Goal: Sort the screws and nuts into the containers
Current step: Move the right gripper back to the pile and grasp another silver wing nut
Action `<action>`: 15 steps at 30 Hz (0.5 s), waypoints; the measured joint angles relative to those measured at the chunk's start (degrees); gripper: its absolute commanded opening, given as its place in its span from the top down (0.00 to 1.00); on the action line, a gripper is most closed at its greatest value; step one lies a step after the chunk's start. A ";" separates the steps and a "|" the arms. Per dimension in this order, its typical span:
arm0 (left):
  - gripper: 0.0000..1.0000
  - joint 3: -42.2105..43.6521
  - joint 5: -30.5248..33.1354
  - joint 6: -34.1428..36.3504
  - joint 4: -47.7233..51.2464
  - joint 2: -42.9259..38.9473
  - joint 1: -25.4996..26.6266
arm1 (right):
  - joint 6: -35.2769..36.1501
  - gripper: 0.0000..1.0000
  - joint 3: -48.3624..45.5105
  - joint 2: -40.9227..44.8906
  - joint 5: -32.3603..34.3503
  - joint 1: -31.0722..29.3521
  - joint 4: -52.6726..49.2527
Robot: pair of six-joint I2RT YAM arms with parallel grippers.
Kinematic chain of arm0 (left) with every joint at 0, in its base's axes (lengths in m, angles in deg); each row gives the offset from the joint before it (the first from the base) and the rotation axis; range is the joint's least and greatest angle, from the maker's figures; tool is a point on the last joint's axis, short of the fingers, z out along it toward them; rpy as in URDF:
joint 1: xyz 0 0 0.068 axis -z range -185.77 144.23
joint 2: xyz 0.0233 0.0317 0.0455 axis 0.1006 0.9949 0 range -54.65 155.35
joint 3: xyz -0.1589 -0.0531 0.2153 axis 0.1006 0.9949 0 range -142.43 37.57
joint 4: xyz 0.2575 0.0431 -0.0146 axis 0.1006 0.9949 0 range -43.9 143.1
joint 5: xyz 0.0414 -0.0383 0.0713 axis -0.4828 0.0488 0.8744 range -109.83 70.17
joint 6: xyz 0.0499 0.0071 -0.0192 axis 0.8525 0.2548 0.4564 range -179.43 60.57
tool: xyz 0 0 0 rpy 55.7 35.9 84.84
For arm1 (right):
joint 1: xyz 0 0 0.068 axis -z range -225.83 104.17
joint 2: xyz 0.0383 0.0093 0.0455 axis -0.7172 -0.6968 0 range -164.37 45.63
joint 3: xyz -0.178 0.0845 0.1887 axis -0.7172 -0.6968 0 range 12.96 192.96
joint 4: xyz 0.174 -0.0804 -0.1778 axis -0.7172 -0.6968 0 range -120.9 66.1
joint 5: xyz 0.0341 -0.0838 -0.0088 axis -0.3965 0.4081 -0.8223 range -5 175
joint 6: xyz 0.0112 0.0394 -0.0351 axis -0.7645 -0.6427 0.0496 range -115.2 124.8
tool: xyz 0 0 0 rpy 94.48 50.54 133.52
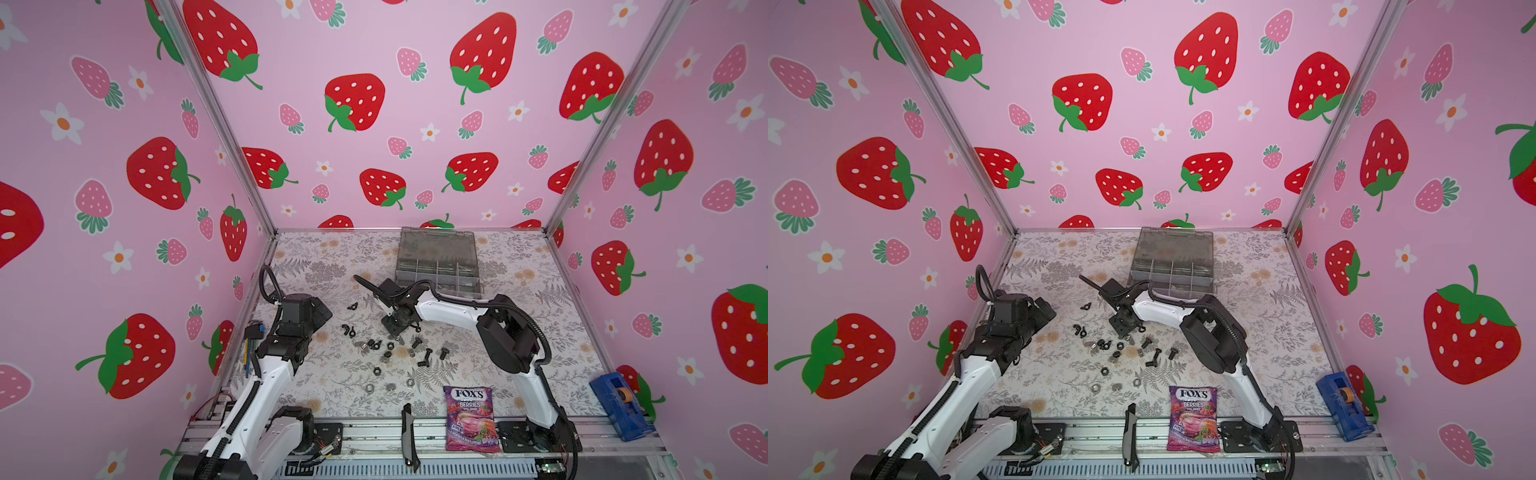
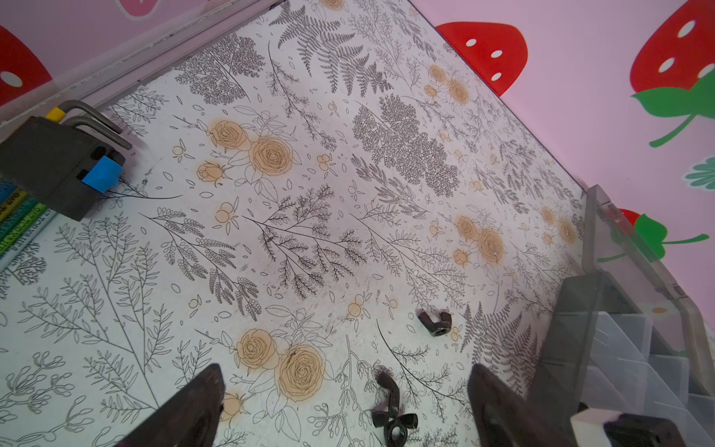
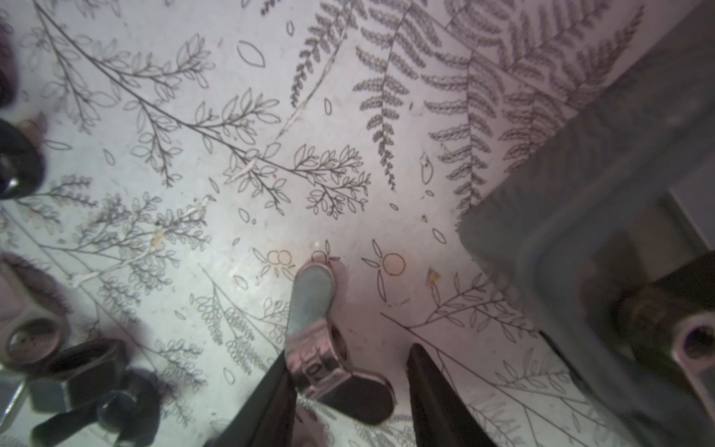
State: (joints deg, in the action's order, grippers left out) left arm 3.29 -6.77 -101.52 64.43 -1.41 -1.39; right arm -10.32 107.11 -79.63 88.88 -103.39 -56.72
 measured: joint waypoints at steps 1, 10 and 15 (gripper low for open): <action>0.01 0.00 0.00 0.00 -0.02 0.00 0.00 | 0.00 0.52 0.11 -0.11 0.04 0.13 0.22; 0.01 0.00 0.02 0.00 -0.02 0.00 0.00 | 0.00 0.64 0.42 -0.48 -0.09 0.72 0.92; 0.01 0.00 0.02 -0.02 0.00 0.00 0.00 | 0.02 0.76 0.42 -0.48 -0.46 0.72 1.09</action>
State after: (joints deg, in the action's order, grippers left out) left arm 3.29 -6.75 -101.54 64.43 -1.41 -1.39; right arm -10.30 107.52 -80.11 88.42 -102.66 -55.63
